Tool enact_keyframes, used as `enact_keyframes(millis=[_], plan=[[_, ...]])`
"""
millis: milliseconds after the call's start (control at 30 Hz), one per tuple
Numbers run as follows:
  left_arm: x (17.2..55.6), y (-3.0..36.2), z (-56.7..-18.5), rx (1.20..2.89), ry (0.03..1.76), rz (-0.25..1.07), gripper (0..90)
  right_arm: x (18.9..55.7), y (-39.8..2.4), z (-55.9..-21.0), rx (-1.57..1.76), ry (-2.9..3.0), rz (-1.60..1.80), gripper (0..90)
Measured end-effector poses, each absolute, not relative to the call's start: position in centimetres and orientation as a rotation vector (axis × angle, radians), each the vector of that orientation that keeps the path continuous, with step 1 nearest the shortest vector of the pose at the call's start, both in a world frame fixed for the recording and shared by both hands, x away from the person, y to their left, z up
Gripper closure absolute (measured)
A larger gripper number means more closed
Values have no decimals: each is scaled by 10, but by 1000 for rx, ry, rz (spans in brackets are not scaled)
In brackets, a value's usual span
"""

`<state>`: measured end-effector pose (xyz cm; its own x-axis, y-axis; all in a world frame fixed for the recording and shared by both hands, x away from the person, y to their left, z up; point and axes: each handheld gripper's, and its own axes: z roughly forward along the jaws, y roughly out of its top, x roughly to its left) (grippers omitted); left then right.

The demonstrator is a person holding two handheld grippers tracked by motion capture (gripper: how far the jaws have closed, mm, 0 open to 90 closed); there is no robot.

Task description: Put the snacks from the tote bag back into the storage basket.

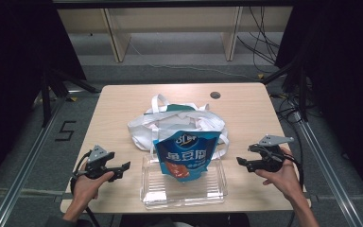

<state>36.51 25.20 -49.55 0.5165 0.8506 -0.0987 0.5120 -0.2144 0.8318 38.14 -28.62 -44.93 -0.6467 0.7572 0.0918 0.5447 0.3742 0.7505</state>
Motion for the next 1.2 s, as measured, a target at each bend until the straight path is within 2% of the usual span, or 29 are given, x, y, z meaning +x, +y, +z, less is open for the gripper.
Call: enact_keyframes(millis=[433, 1200], plan=[[365, 252, -496, 1880, 1123, 487, 200, 363, -292, -476, 1170, 2324, 1185, 247], [362, 254, -497, 1881, 1128, 491, 201, 330, -295, -490, 1222, 2319, 1126, 188]])
